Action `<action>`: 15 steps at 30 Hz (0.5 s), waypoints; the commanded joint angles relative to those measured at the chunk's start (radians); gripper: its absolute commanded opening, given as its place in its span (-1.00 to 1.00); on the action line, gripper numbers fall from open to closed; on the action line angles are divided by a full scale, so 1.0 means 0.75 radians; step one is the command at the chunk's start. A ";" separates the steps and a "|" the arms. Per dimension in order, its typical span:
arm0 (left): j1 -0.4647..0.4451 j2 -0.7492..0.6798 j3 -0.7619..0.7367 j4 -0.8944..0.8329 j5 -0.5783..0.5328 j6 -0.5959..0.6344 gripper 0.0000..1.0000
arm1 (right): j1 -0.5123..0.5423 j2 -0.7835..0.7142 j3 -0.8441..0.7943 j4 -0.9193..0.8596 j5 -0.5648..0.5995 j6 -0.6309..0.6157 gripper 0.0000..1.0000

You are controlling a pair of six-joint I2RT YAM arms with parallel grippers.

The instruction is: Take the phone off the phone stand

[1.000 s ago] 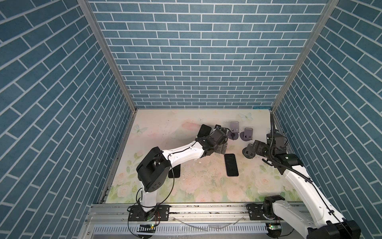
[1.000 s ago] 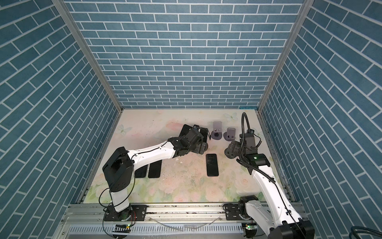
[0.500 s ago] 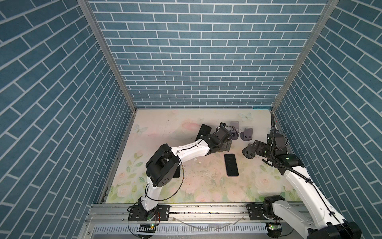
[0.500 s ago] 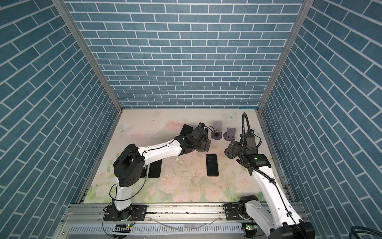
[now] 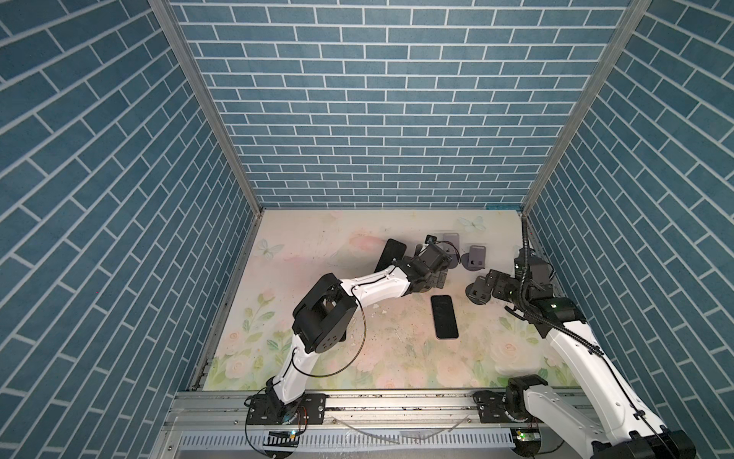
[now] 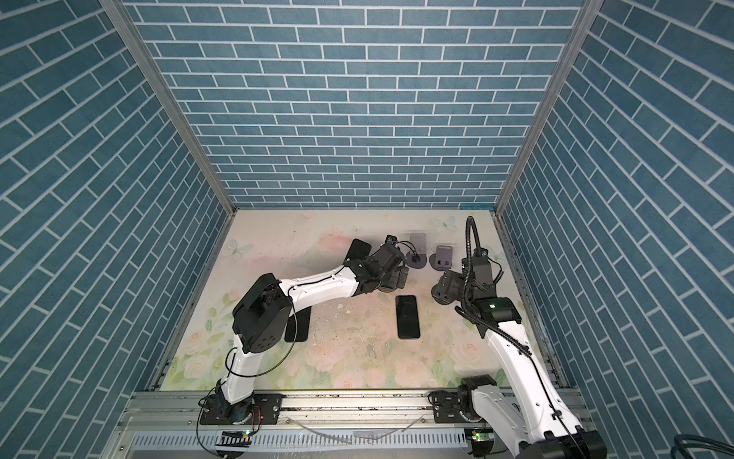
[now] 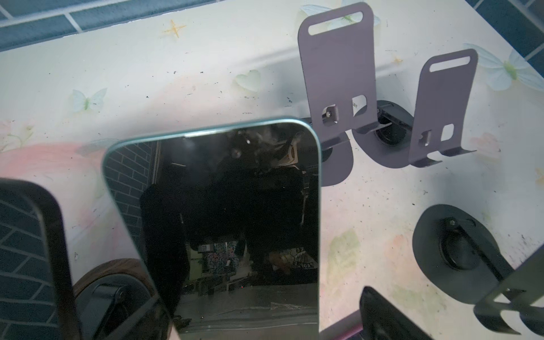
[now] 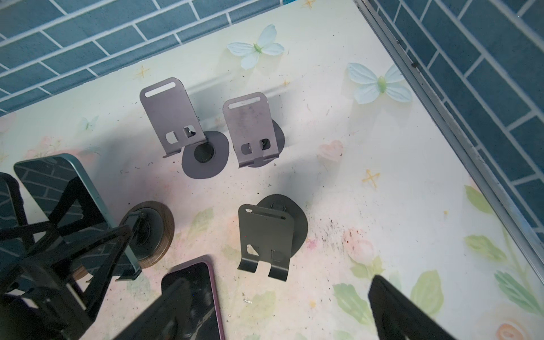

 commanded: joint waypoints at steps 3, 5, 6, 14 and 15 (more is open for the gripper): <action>-0.003 0.042 0.040 -0.031 -0.048 -0.014 0.97 | -0.003 0.001 -0.026 0.009 -0.012 -0.042 0.91; -0.003 0.046 0.039 -0.031 -0.065 -0.014 0.95 | -0.003 0.006 -0.027 0.014 -0.013 -0.042 0.91; -0.003 0.046 0.038 -0.029 -0.071 -0.015 0.93 | -0.003 0.008 -0.026 0.016 -0.015 -0.043 0.91; -0.001 0.057 0.037 -0.039 -0.127 -0.016 0.71 | -0.003 0.039 -0.022 0.027 -0.023 -0.044 0.91; -0.001 0.059 0.037 -0.039 -0.130 -0.016 0.70 | -0.003 0.040 -0.022 0.028 -0.023 -0.044 0.91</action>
